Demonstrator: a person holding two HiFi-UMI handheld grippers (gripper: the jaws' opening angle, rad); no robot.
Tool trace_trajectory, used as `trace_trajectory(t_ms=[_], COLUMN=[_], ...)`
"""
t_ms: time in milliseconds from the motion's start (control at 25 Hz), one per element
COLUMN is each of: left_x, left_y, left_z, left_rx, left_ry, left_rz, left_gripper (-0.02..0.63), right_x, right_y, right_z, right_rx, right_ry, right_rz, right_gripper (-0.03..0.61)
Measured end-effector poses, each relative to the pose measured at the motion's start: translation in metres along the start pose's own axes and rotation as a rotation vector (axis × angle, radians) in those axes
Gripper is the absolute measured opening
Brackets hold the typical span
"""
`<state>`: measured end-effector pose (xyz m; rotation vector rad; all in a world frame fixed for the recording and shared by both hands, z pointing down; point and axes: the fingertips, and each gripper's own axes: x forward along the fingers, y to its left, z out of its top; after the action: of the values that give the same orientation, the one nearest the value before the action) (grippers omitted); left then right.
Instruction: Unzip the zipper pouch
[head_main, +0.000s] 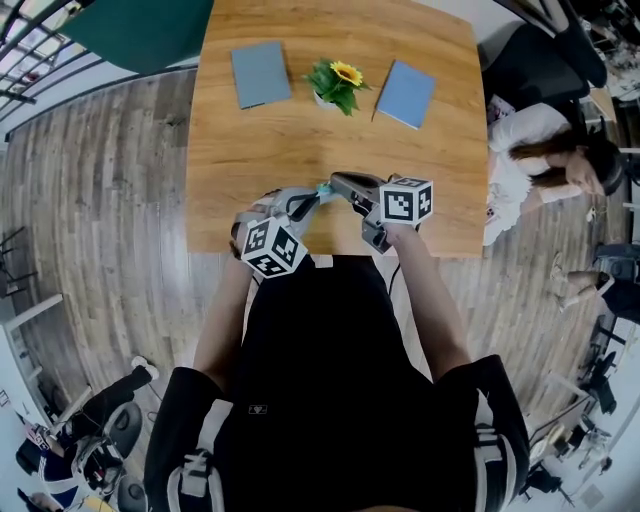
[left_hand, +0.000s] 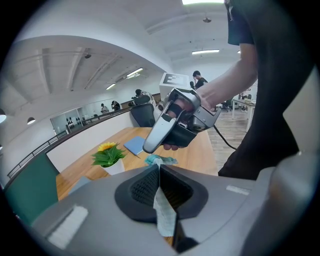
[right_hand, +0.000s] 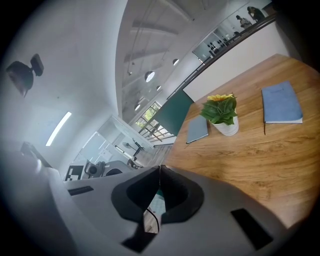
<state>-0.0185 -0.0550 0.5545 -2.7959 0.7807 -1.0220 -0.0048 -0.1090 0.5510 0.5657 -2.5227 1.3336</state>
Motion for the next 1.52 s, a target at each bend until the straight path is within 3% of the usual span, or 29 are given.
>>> trace_trajectory(t_ms=[1000, 1520], left_x=[0.002, -0.002], left_y=[-0.008, -0.011], left_z=[0.001, -0.002], left_rx=[0.042, 0.026], left_ry=[0.018, 0.016], left_rz=[-0.027, -0.022], left_gripper=[0.009, 0.009], right_x=[-0.008, -0.011], right_y=[-0.017, -0.021], right_z=[-0.011, -0.016], right_rx=[0.019, -0.008], right_ry=[-0.009, -0.012], right_rz=[-0.049, -0.104], right_gripper=[0.009, 0.009])
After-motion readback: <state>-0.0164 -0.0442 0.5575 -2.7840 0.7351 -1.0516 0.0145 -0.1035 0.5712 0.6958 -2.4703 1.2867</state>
